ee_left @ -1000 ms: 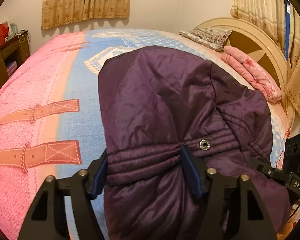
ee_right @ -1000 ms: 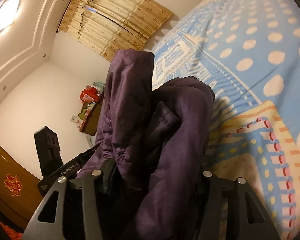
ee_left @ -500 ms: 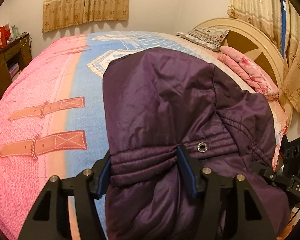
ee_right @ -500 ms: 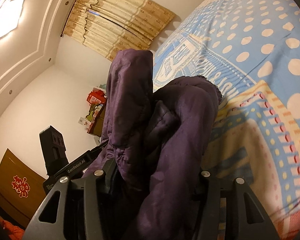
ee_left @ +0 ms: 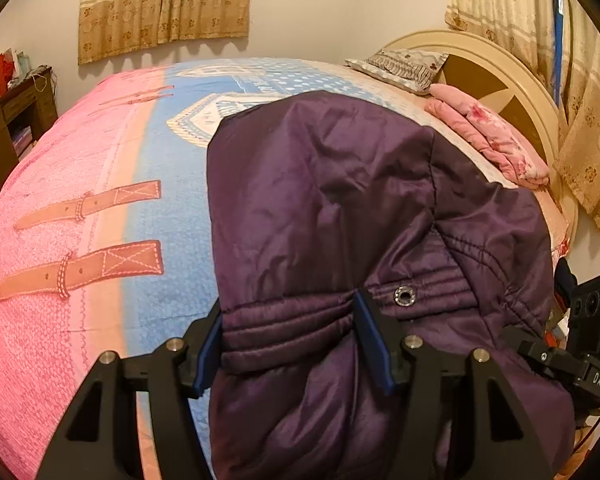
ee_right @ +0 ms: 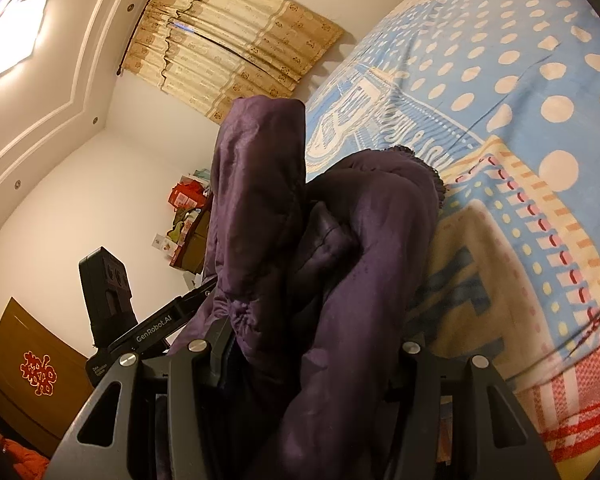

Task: Fold large clothes
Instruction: 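Lift the bundle with both grippers and carry it off the bed toward the stool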

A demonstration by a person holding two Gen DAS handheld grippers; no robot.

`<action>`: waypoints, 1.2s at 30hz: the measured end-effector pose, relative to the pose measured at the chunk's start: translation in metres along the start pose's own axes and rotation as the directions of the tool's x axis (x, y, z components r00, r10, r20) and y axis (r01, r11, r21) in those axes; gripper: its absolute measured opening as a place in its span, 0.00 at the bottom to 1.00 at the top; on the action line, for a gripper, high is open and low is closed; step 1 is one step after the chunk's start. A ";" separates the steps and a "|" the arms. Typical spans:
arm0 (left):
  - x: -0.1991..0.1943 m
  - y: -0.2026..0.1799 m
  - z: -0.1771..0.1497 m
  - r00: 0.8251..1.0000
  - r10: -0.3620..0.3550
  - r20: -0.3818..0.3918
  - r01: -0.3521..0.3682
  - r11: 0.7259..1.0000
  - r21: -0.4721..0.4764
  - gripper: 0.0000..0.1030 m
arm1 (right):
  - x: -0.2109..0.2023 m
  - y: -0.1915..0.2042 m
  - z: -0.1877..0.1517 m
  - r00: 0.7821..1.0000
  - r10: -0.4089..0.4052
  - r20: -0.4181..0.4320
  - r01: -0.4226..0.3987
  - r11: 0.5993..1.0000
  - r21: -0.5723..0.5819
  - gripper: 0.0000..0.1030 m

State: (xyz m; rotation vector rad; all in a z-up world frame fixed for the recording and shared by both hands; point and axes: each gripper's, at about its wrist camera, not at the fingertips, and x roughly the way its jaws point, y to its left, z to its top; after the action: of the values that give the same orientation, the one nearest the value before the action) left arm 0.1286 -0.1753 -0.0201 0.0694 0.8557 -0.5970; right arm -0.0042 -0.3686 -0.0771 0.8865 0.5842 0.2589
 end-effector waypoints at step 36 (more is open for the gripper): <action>-0.115 0.194 -0.043 0.932 0.346 0.107 -0.280 0.876 -0.392 0.59 | 0.218 0.149 -0.004 0.865 0.331 -0.377 -0.405 0.904 -0.135 0.51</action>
State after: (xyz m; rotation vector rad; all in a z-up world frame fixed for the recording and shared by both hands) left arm 0.1423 0.0530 0.0013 -0.1842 0.7534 -0.1236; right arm 0.1751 -0.1776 -0.0429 0.7450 0.6943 0.8287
